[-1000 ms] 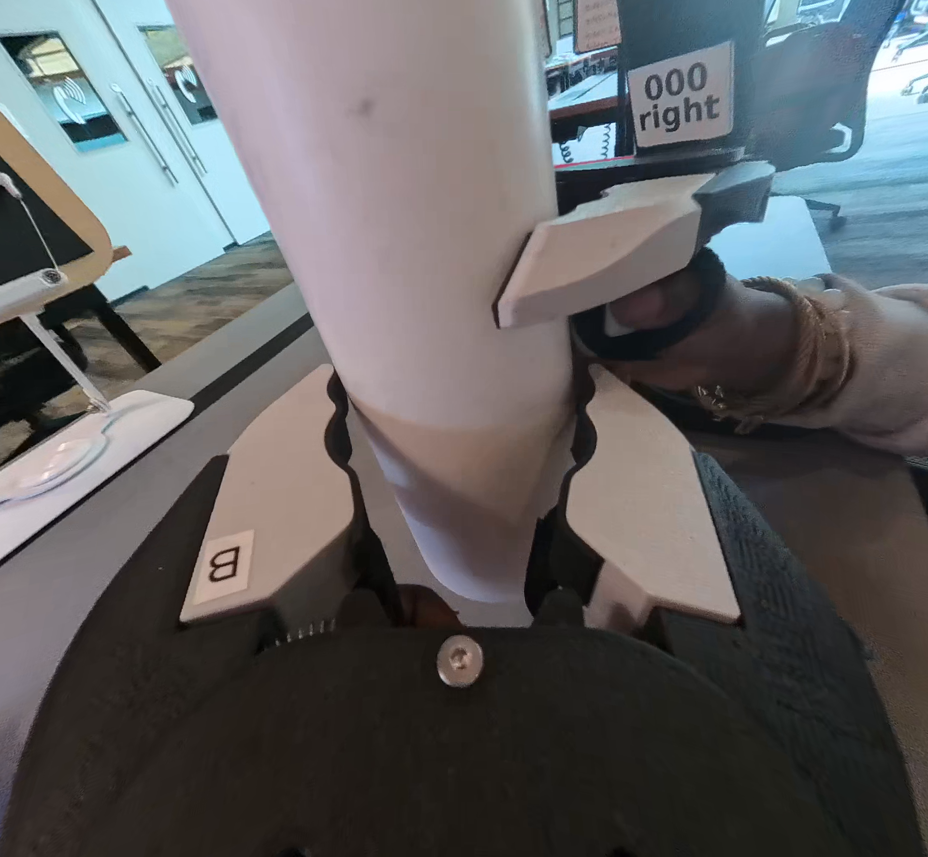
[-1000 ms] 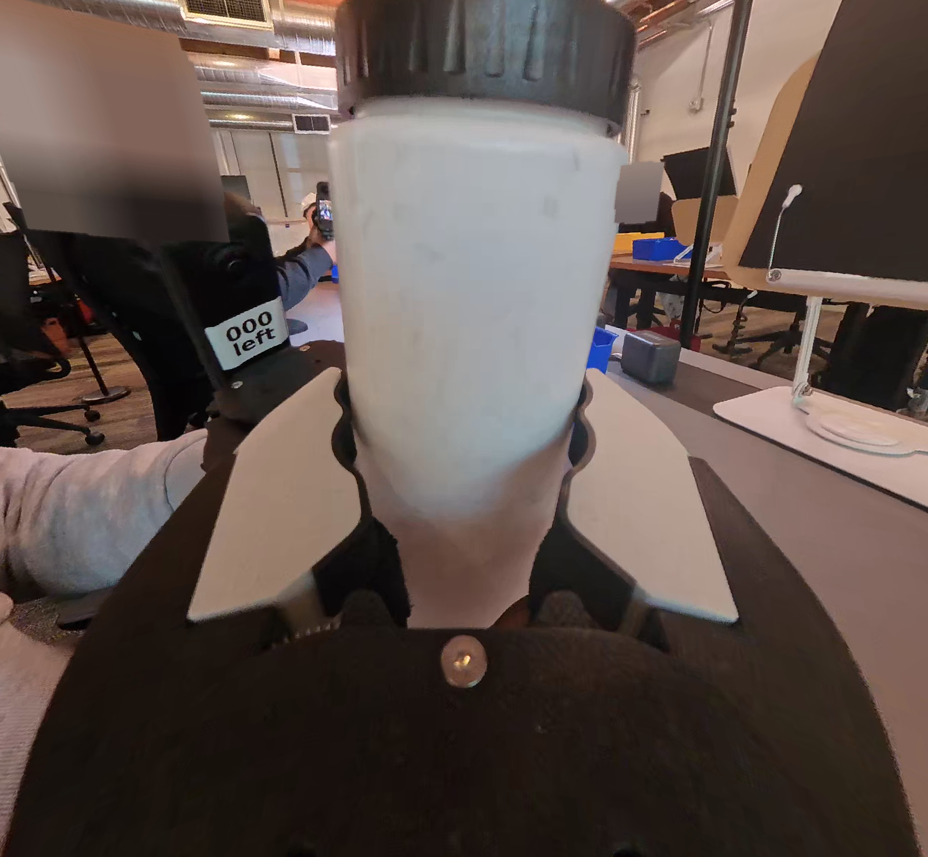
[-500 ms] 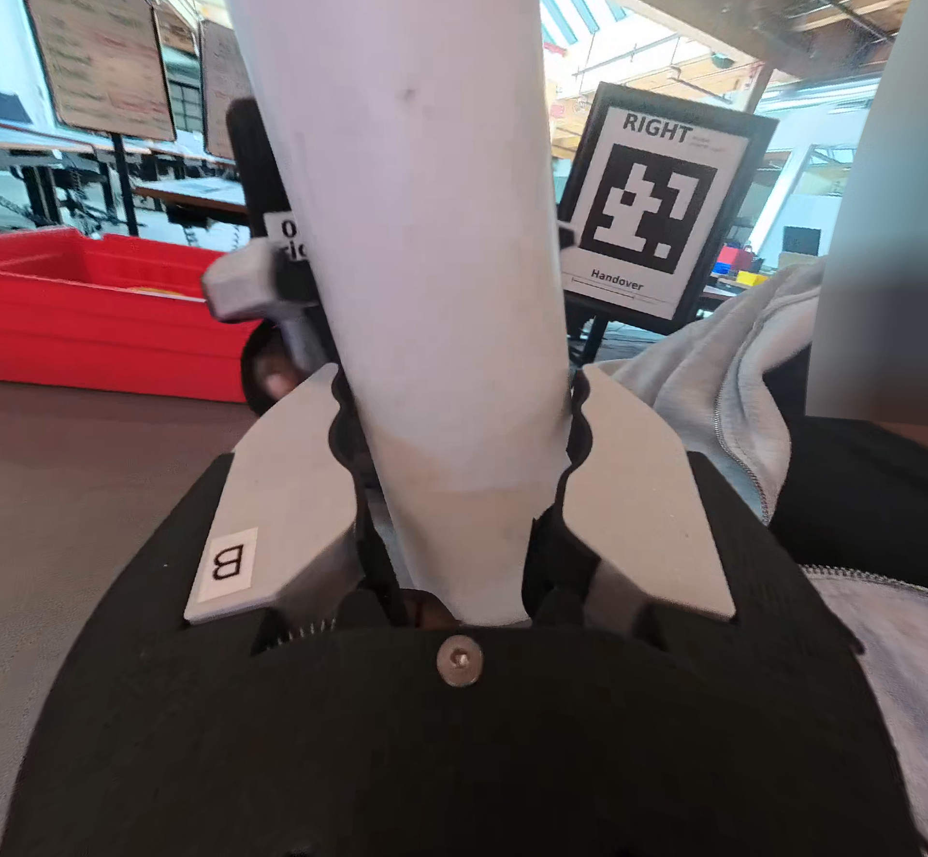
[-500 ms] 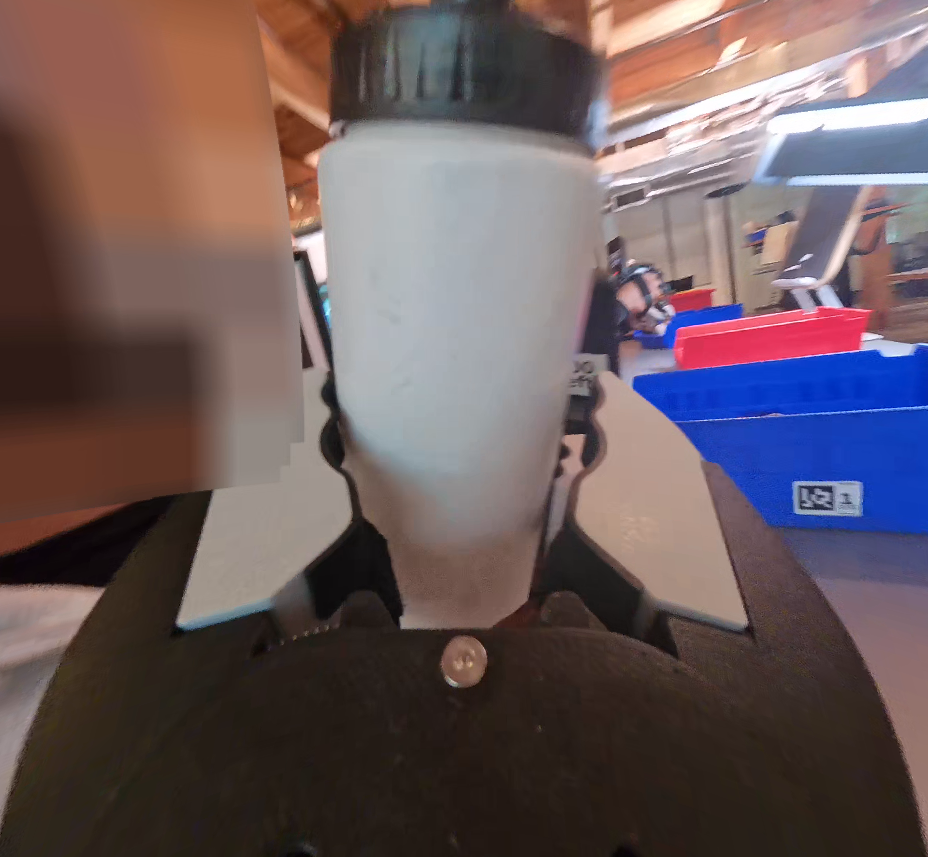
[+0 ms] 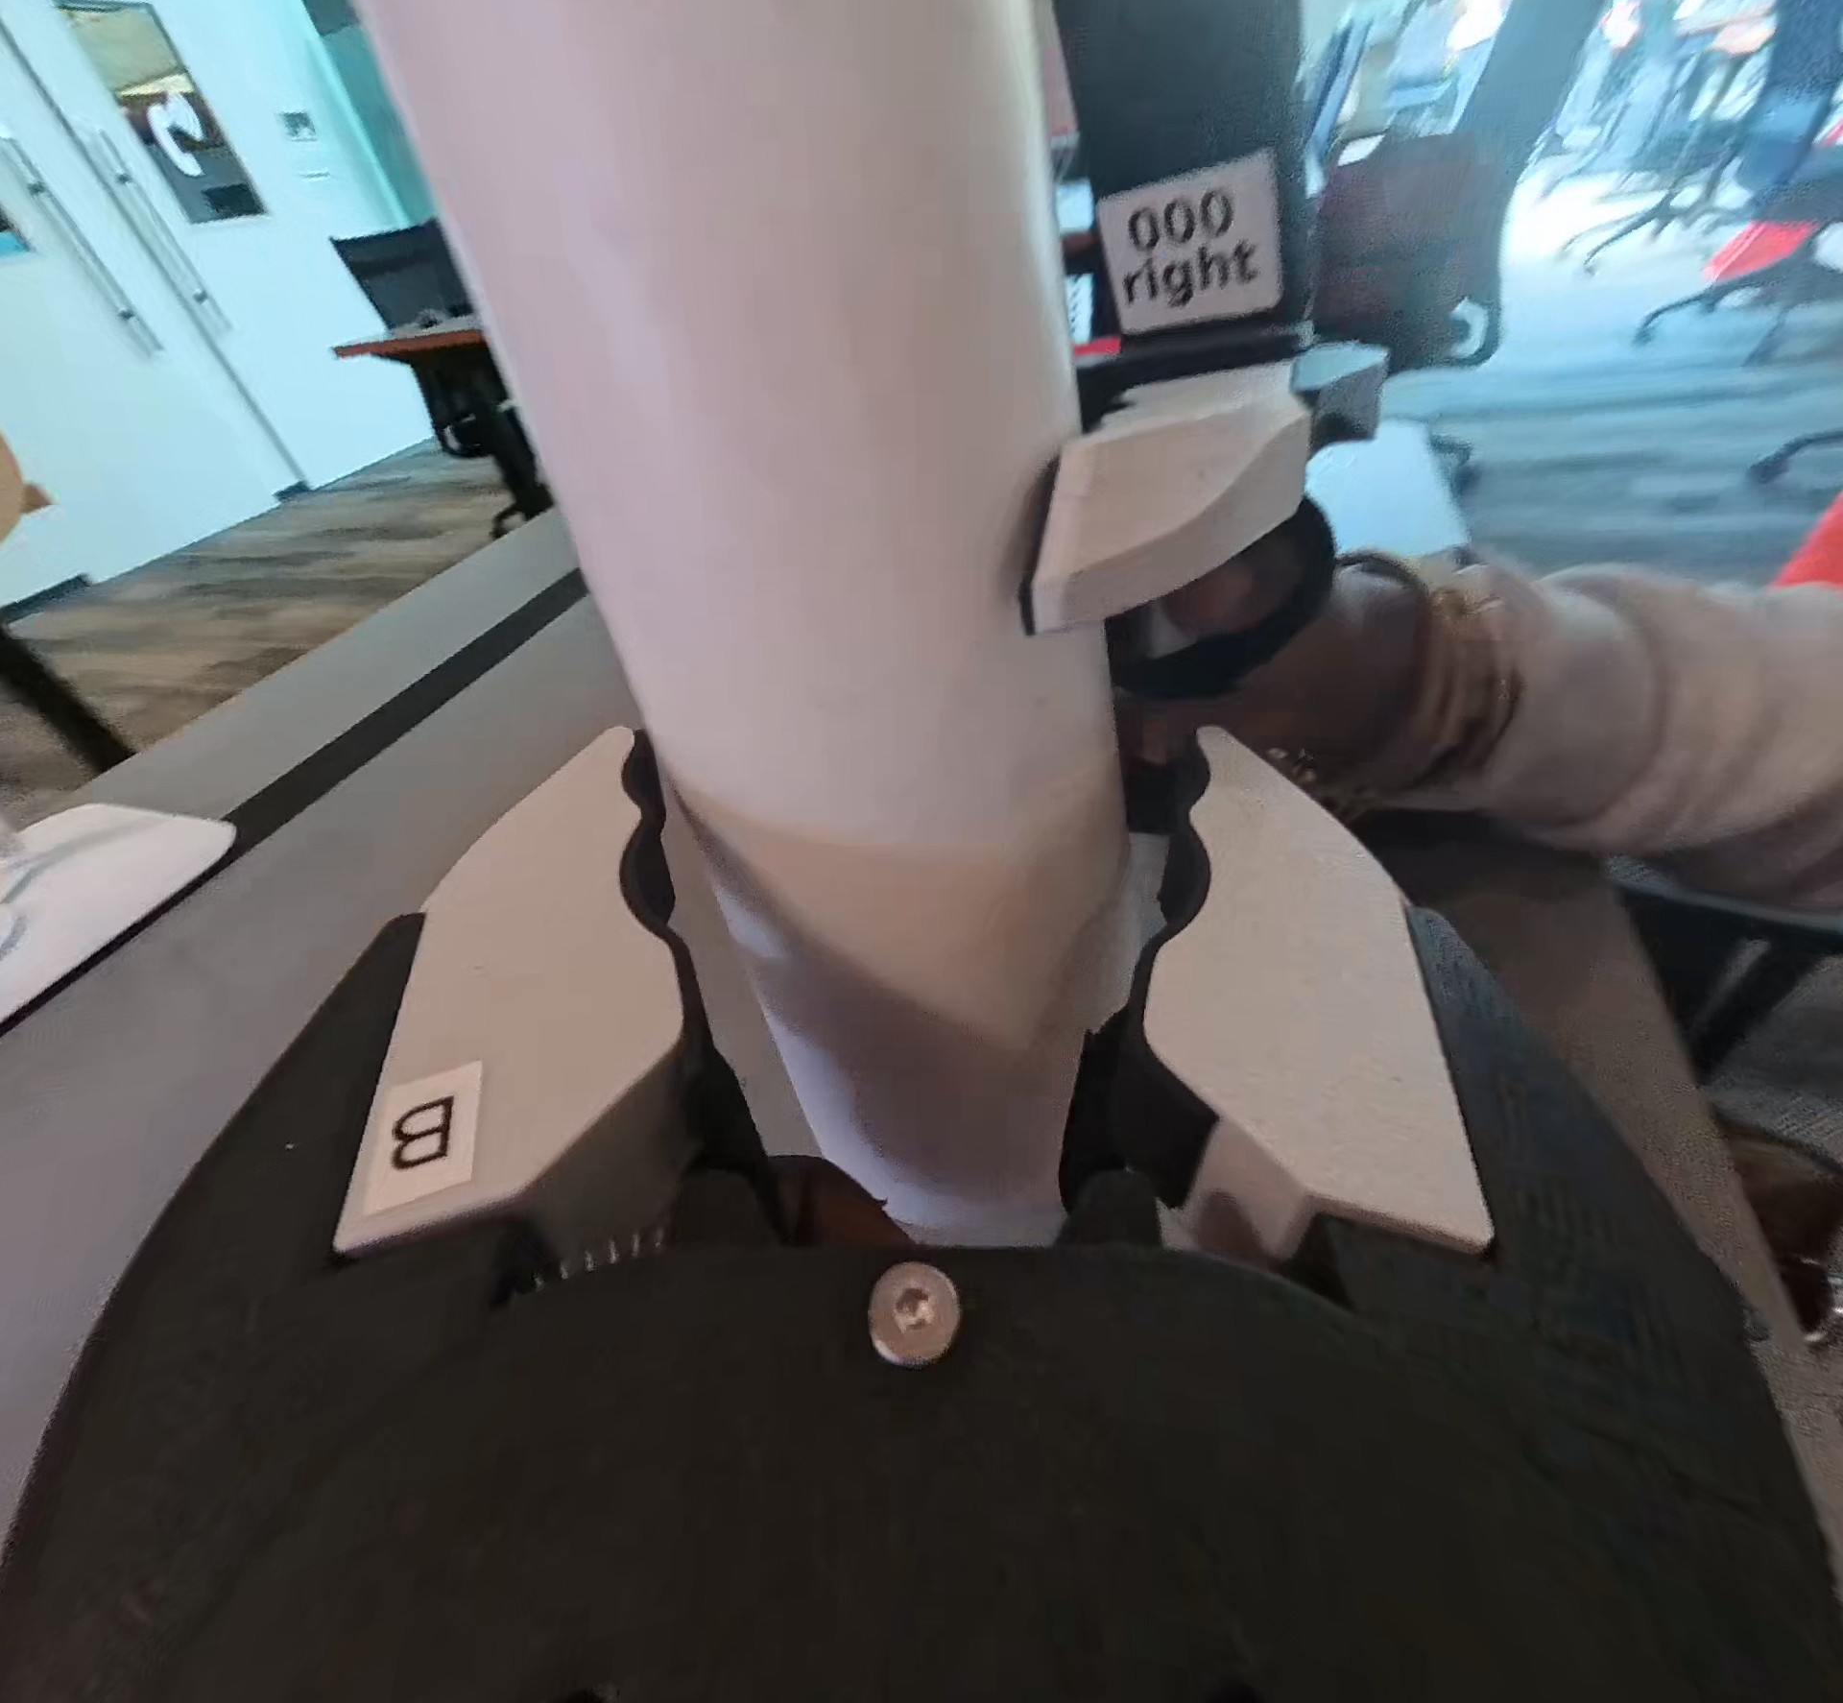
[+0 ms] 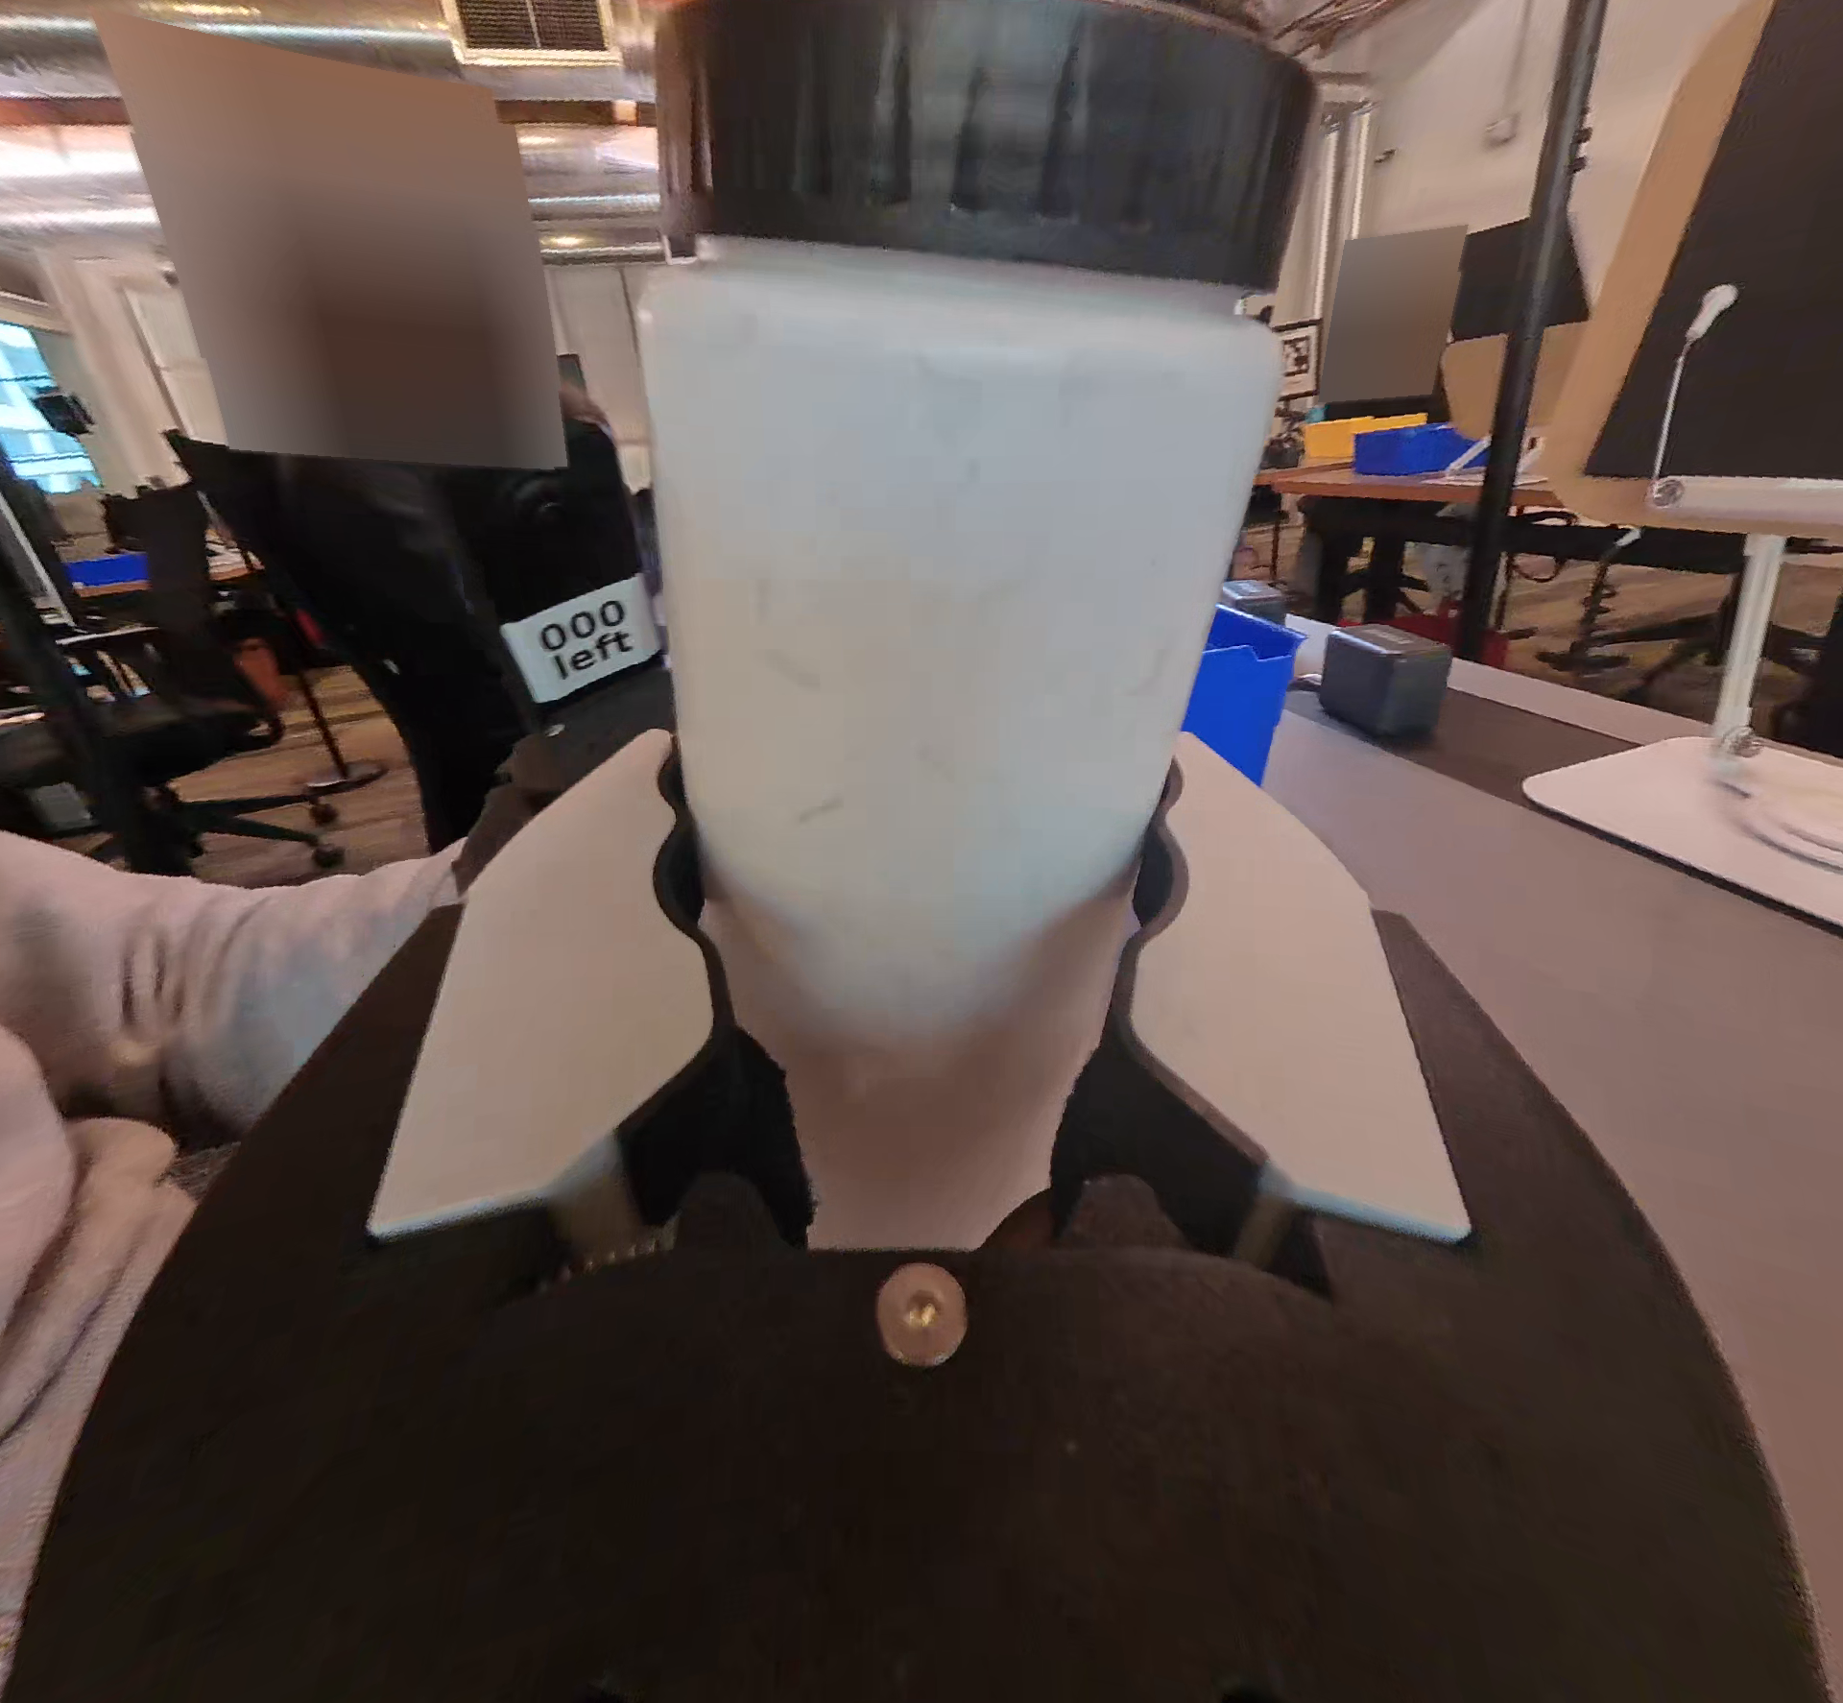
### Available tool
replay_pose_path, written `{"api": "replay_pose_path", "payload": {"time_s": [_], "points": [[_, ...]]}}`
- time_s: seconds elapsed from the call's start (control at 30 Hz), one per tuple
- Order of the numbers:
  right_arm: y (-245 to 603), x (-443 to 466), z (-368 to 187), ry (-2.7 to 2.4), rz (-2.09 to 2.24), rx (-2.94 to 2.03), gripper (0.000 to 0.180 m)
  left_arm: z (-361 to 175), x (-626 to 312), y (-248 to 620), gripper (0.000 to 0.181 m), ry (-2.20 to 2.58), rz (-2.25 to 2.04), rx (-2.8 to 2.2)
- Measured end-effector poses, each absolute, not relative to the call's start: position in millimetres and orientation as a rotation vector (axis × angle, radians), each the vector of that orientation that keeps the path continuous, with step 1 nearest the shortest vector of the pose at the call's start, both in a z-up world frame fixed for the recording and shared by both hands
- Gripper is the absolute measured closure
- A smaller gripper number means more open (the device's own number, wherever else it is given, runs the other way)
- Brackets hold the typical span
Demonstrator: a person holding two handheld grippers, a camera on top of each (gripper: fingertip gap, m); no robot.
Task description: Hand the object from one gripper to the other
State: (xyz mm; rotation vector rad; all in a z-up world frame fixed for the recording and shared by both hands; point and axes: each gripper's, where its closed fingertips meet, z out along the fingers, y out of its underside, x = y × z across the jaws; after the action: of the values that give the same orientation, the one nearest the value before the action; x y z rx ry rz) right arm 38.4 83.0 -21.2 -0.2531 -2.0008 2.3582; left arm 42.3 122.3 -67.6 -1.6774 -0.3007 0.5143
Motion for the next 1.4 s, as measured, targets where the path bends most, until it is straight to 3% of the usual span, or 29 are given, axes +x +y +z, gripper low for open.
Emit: {"api": "replay_pose_path", "payload": {"time_s": [0.23, 0.33, 0.5, 0.63, 1.07, 1.13, 1.33, 1.4], "points": [[78, 38, -25, -2.019, 2.355, -0.288, 0.092, -74, 39, 120, 0.090, -0.341, 0.511, -1.703], [83, 47, -13, -1.996, 2.542, -0.235, 0.093, -64, 50, 122, 0.090, -0.313, 0.349, -1.639], [92, 63, 4, -1.968, 2.779, -0.118, 0.078, -44, 90, 130, 0.090, -0.173, -0.062, -1.499], [91, 88, 7, -2.021, 2.882, 0.089, 0.089, -41, 111, 134, 0.090, -0.118, -0.298, -1.452], [81, 52, -15, -1.892, 2.290, -0.080, 0.100, -57, 54, 124, 0.084, -0.349, 0.245, -1.553], [82, 54, -12, -1.876, 2.332, -0.082, 0.100, -57, 53, 122, 0.096, -0.350, 0.261, -1.548], [85, 60, -6, -1.913, 2.478, -0.074, 0.102, -51, 62, 118, 0.097, -0.284, 0.195, -1.543], [88, 66, 0, -1.939, 2.607, -0.047, 0.090, -46, 73, 119, 0.098, -0.233, 0.110, -1.526]]}}
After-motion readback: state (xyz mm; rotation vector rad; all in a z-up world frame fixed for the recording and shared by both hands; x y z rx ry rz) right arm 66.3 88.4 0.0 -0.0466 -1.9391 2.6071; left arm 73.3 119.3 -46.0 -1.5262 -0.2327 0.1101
